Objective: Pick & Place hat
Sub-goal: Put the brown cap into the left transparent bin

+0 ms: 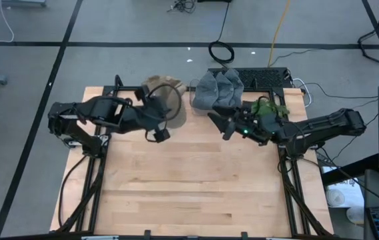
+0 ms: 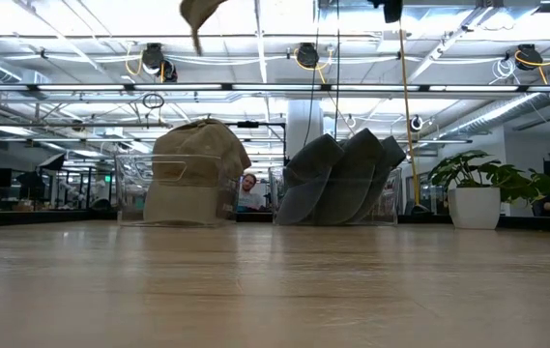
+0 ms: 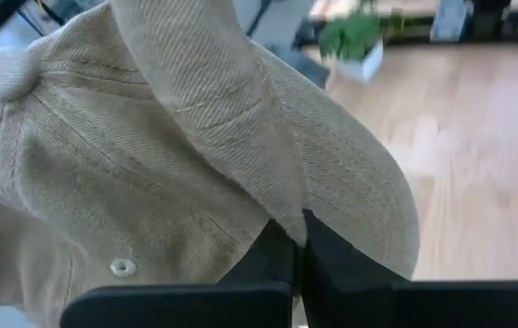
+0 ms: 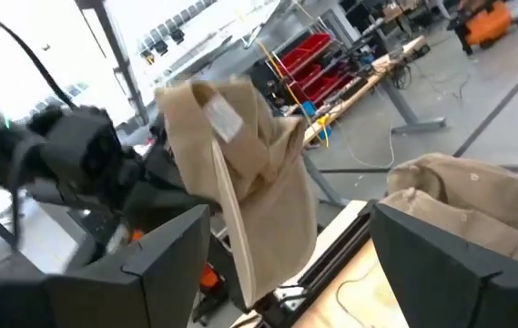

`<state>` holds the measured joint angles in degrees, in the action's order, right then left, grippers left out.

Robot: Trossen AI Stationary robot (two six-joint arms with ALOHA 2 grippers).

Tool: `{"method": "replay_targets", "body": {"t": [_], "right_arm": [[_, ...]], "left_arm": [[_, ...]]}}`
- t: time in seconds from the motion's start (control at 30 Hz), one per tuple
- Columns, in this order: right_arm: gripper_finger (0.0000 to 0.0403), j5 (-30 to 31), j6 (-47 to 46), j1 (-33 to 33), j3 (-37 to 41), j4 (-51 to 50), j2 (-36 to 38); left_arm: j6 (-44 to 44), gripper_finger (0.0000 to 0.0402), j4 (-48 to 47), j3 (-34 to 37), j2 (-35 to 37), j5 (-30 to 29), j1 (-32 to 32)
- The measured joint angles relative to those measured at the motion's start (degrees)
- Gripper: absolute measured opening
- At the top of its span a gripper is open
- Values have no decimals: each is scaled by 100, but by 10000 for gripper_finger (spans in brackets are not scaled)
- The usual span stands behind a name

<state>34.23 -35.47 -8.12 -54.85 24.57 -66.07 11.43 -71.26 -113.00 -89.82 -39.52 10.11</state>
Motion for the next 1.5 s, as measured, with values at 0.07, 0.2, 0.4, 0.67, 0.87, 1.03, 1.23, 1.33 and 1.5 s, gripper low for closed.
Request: {"method": "replay_targets", "body": {"t": [0.07, 0.2, 0.4, 0.67, 0.87, 1.03, 1.23, 1.33, 1.5], "right_arm": [[288, -167, 286, 74, 0, 134, -127], [288, -944, 820, 362, 0, 505, -348], [301, -1978, 743, 841, 0, 548, -441], [346, -3147, 573, 1393, 0, 529, -408], [343, -3717, 617, 1505, 0, 588, -373], [312, -4230, 698, 1528, -1, 584, -377], [213, -4326, 762, 1519, 0, 631, -376], [139, -4305, 764, 1519, 0, 700, -375], [18, -4207, 736, 1522, 11, 628, -378]], "left_arm": [[-170, 0, 307, -4, 2, -15, -66], [-385, 0, 802, -4, 0, -266, -177], [-711, 0, 1566, -4, -34, -338, -360], [-880, 0, 2251, -11, -275, -316, -511], [-954, 0, 2526, 7, -539, -326, -524], [-964, 0, 2840, -2, -636, -355, -526], [-847, 0, 2842, -4, -667, -360, -524], [-829, 0, 2843, -4, -660, -362, -499], [-819, 0, 2832, -7, -652, -381, -442]]}}
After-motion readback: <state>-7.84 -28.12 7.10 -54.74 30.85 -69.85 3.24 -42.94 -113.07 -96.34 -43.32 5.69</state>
